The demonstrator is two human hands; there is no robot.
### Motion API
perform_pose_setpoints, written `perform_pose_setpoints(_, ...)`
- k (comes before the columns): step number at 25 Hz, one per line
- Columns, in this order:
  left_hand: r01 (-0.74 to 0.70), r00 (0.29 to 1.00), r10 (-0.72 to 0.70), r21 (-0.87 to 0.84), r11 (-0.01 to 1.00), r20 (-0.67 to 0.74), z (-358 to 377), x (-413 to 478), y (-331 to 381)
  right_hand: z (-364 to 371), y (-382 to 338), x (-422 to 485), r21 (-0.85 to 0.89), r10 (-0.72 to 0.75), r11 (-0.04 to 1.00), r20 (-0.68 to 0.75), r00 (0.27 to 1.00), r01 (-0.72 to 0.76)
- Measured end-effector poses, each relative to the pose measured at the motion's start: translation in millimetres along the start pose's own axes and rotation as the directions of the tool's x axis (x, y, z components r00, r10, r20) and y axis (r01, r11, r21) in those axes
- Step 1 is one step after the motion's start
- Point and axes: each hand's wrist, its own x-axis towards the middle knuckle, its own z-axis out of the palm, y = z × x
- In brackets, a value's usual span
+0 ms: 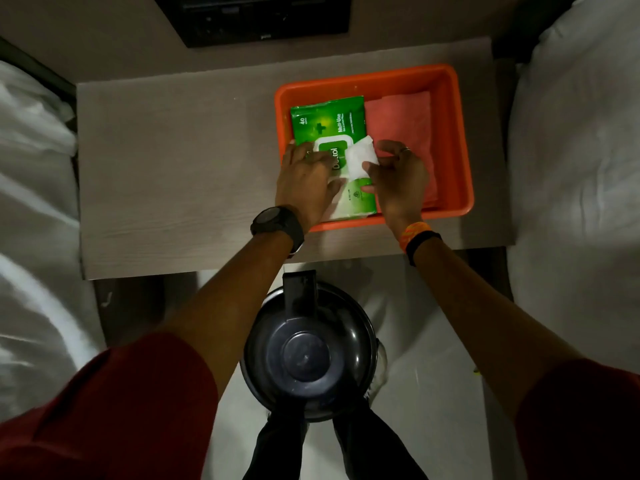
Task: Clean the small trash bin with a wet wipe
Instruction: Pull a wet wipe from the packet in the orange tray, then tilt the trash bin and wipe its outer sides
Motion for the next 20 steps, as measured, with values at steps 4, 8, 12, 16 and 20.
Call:
perform_pose_setpoints(4, 0.047, 0.988, -0.120, -0.545, 0.837, -0.100, -19.0, -42.2, 13.6, -13.1, -11.5, -43.1, 0.111, -0.003, 0.994, 0.059, 0.998, -0.004)
perform_pose_setpoints(8, 0.153, 0.967, -0.253, -0.868, 0.472, 0.033, -27.5, -93.0, 21.0, -22.1, -15.3, -99.7, 0.263, -0.005, 0.962, 0.287, 0.958, -0.074)
perform_pose_setpoints(12, 0.256, 0.911, -0.341, -0.966, 0.024, 0.233, -18.0, -160.5, 18.1, -25.7, -1.6, -153.6, 0.297, 0.057, 0.934, 0.424, 0.904, -0.199)
perform_pose_setpoints(16, 0.325, 0.837, -0.403, -0.928, -0.180, 0.371, -1.6, -220.5, 9.4, -28.5, 24.4, -200.7, 0.273, 0.114, 0.920, 0.498, 0.860, -0.280)
perform_pose_setpoints(20, 0.353, 0.861, -0.326, -0.920, -0.172, 0.392, 9.2, -264.5, 2.8, -25.4, 52.9, -249.3, 0.266, 0.110, 0.932, 0.443, 0.890, -0.247)
